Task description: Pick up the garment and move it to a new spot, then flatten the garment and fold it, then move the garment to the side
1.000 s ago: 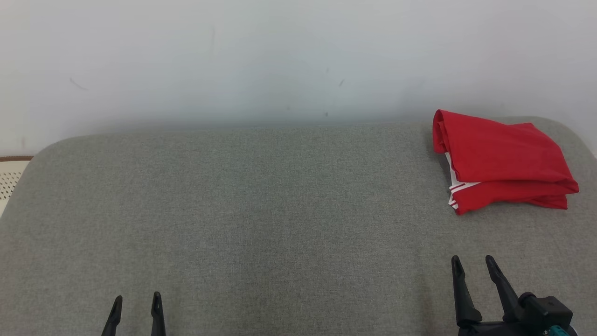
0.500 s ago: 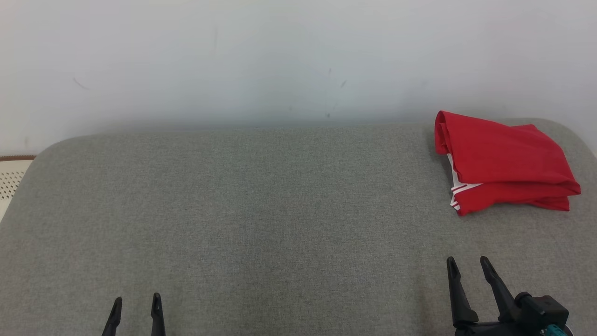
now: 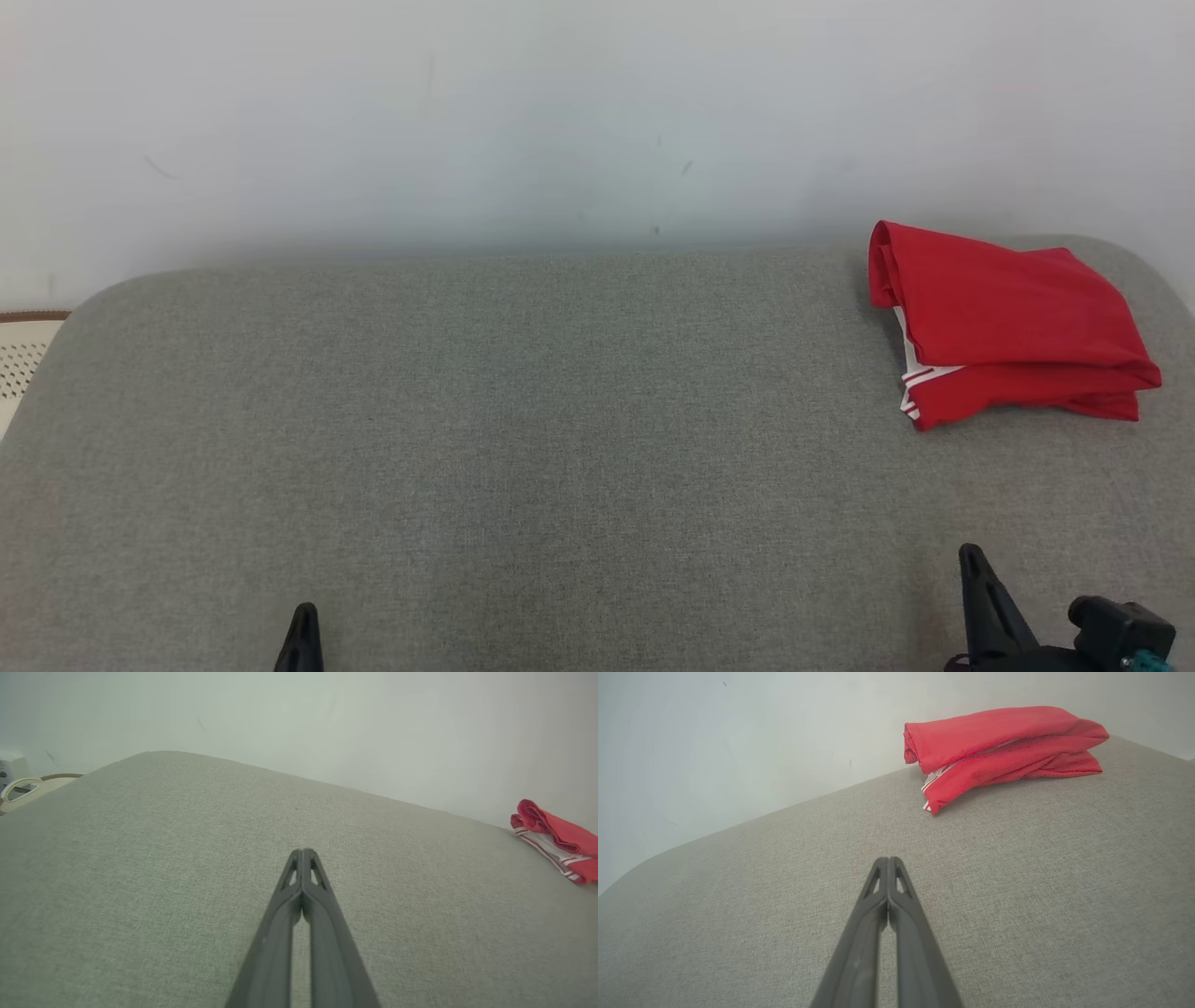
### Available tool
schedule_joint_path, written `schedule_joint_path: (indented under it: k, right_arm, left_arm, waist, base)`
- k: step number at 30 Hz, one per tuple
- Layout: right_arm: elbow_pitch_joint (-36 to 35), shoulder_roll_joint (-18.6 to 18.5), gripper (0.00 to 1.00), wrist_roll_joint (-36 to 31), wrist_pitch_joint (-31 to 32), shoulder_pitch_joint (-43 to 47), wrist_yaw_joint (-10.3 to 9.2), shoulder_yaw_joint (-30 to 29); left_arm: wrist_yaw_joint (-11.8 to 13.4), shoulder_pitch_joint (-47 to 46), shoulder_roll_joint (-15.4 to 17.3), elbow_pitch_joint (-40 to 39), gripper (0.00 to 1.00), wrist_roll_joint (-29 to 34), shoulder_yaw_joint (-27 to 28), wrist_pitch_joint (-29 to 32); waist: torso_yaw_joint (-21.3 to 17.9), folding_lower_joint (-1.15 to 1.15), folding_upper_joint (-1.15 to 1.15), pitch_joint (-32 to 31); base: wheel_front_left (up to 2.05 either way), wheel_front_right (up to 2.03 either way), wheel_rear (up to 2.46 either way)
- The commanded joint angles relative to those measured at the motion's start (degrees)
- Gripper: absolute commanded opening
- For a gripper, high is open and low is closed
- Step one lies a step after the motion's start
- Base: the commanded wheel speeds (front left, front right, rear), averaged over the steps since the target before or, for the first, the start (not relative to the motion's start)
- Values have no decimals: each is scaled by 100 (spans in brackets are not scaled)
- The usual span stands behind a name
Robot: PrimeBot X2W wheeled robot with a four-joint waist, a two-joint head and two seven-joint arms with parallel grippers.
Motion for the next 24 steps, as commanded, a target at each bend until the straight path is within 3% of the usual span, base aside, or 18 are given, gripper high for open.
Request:
schedule_joint_path:
  k: [1,24]
  right_arm:
    - [-9,-52,0,255,97,-225,0,-157]
    - [578,-161,0,2122,1071,-829,1,-1227]
  left_arm:
    - [-55,-253,23,19,0,-335,-91,-25]
    - [-346,-1108,29,780,0,-2857,-783,-49]
  waist:
    - [-3,0,0,4]
    - [-48,0,0,52]
  base:
    - [0,0,0]
    - [0,0,0]
